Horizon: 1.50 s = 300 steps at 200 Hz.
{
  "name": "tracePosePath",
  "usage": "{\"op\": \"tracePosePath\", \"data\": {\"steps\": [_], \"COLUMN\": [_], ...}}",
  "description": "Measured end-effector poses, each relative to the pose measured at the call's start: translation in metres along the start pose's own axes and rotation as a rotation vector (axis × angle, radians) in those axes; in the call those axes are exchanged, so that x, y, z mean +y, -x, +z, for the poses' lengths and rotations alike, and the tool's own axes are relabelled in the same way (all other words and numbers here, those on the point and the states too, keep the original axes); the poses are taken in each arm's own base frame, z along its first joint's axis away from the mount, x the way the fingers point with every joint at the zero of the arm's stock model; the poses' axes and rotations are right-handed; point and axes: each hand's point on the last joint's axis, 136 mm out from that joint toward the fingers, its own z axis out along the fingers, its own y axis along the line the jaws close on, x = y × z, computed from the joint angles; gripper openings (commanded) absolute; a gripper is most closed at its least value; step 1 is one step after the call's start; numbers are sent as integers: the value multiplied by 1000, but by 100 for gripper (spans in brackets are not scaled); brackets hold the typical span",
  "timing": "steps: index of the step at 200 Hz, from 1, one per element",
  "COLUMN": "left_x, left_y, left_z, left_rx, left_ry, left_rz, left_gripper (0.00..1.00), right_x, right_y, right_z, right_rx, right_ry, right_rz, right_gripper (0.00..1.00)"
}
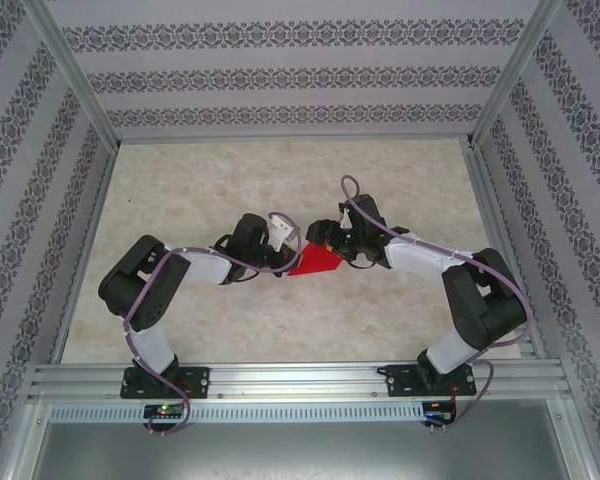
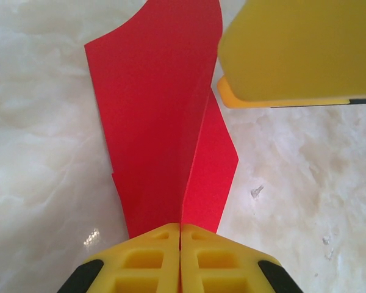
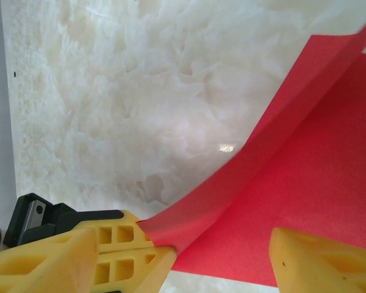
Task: Fold a paper plane with a square sheet of paper (pick it up from the middle)
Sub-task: Fourth fold the wing at the center of the table.
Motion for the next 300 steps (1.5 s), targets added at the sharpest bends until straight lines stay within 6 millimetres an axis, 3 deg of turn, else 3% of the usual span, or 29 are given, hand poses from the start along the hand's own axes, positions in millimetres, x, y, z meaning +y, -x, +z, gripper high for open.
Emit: {"op": "tracePosePath", "data": {"steps": [47, 92, 152, 215, 256, 300], "left_x": [-3, -2, -3, 2, 6, 12], "left_y": [3, -8, -8, -10, -10, -16], "left_z": [5, 10, 12, 15, 15, 14], "left_rx": [19, 62, 90, 106, 95, 84], "left_ry": [-28, -46, -51, -25, -3, 28], "left_rz": [-42, -85, -116, -169, -244, -329], "left_gripper": [10, 12, 14, 3, 1, 1], "right_x": [-13, -27, -44, -40, -29, -29], "right_y": [-8, -13, -9, -6, -1, -3], "right_z": [3, 15, 23, 23, 13, 14], "right_rx": [15, 38, 43, 39, 15, 22], "right_ry": [-23, -57, -99, -95, -62, -61], "right_rz": [2, 21, 50, 43, 8, 4], "right_gripper": [66, 60, 60, 64, 63, 60]}}
